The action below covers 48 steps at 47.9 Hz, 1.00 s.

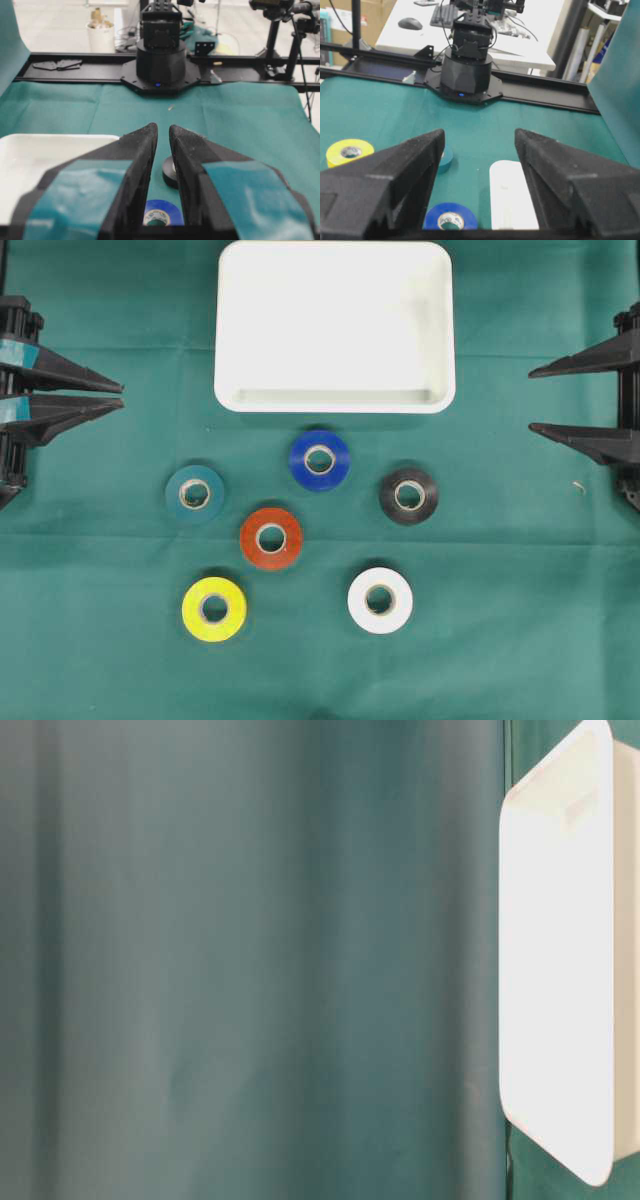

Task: Put the tape into the white case with the left arm.
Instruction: 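Open the left gripper and start moving it toward the tape rolls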

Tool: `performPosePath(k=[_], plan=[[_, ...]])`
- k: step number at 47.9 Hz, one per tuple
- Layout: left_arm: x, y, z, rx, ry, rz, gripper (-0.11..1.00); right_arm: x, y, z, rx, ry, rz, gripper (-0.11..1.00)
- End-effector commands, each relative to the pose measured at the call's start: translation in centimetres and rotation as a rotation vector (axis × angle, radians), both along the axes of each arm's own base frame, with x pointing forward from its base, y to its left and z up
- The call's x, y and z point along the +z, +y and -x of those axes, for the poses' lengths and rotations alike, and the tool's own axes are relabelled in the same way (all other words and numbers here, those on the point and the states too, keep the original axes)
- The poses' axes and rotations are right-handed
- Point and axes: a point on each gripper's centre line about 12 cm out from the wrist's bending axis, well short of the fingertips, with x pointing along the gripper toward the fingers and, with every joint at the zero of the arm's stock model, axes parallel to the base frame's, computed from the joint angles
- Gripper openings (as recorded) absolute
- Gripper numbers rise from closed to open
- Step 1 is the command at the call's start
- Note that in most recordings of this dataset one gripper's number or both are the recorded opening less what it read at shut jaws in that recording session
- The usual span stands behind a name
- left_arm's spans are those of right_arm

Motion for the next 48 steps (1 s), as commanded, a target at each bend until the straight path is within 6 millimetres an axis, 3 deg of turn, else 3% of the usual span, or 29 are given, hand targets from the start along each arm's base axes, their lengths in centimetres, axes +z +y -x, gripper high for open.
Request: performPosePath(k=[1,3,8,13,34,39,48], plan=[[0.7,-0.1,-0.2,-0.005,-0.018,0.015,0.24,0.3,-0.2,-0.2,-0.007,-0.008,-0.003,0.24],[0.7,-0.1,-0.2,-0.004,-0.018,0.013,0.22,0.0,-0.2,-0.1,-0.009,-0.002,-0.005,0.22],[0.8,-0.1,-0.2,-0.004,-0.021,0.010,0.03,-0.4,-0.4,0.0,-0.020,0.008,-0.006,0.02],[0.9,-0.1,-0.2,-0.004,-0.029,0.015,0.01,-0.7,-0.4,0.1,-0.022,0.009,-0.005,-0.08],[0.9,-0.4,-0.4,-0.020,-0.023,0.020,0.02,-1.2,-0.4,0.9,-0.023,0.001,-0.006,-0.09],[0.7,-0.5,-0.4,-0.022,-0.017,0.010,0.20,-1.6,-0.4,1.0,-0.023,0.014,-0.006,-0.09],[0.6,-0.5,-0.4,-0.022,-0.004,0.012,0.75,-3.0,-0.4,1.6,-0.022,0.034,-0.005,-0.09]])
